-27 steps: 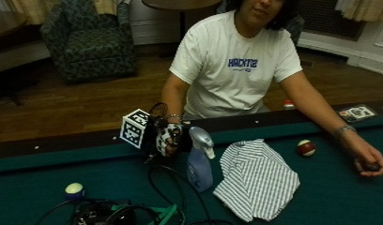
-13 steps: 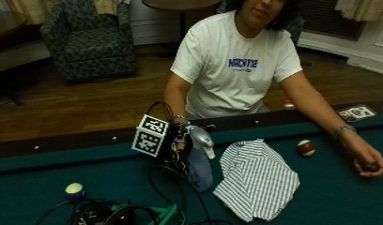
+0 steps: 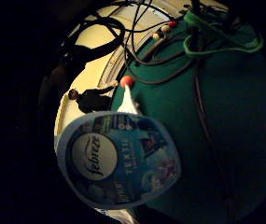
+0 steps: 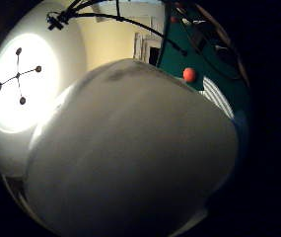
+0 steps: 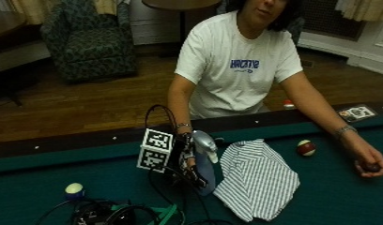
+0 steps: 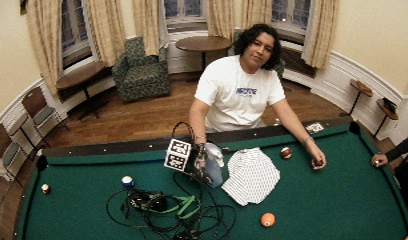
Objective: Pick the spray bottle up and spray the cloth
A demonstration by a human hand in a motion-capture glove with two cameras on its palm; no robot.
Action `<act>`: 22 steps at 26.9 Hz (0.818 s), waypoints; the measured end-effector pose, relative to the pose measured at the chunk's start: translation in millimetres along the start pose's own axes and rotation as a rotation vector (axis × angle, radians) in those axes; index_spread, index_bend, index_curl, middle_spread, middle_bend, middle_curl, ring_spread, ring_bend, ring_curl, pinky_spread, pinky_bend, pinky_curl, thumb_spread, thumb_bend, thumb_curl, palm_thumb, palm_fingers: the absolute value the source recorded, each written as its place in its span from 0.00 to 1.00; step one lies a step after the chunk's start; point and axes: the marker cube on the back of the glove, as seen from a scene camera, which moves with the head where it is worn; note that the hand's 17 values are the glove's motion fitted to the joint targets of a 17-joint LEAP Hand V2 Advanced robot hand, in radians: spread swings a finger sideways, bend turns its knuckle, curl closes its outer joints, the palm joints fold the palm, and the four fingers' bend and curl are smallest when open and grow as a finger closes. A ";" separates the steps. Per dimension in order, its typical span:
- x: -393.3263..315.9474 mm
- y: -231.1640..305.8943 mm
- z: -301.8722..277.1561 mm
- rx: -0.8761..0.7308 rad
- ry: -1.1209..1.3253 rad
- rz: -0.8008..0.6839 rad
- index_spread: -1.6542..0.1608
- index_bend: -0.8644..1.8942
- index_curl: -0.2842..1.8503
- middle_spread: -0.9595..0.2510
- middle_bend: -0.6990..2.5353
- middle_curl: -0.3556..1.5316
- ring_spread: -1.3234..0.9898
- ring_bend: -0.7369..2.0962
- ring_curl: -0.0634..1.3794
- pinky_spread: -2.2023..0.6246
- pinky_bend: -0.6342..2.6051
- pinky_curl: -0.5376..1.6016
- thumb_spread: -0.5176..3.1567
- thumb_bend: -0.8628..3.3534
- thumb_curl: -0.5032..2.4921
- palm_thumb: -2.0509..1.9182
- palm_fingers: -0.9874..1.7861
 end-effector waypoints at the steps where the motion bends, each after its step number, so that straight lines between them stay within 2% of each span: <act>1: 0.4 -0.9 1.5 -0.011 -0.005 0.016 0.74 0.38 0.35 0.63 0.35 0.43 0.49 0.42 0.32 0.79 0.24 0.34 0.40 0.20 0.31 0.70 0.77; 8: -12.3 -5.3 4.4 0.007 -0.096 0.077 0.74 0.38 0.35 0.63 0.35 0.43 0.49 0.42 0.33 0.79 0.24 0.34 0.40 0.20 0.32 0.70 0.77; 13: -41.8 -0.3 -6.0 0.061 -0.072 -0.040 0.74 0.38 0.35 0.63 0.35 0.43 0.49 0.42 0.33 0.79 0.24 0.34 0.40 0.20 0.32 0.70 0.77; 17: -94.8 6.6 -27.8 0.106 -0.034 -0.126 0.74 0.38 0.35 0.63 0.35 0.43 0.49 0.42 0.33 0.79 0.24 0.34 0.40 0.20 0.32 0.70 0.77; 22: -164.0 9.6 -56.6 0.049 0.057 -0.195 0.74 0.38 0.35 0.63 0.35 0.43 0.49 0.42 0.33 0.79 0.24 0.34 0.40 0.20 0.32 0.70 0.77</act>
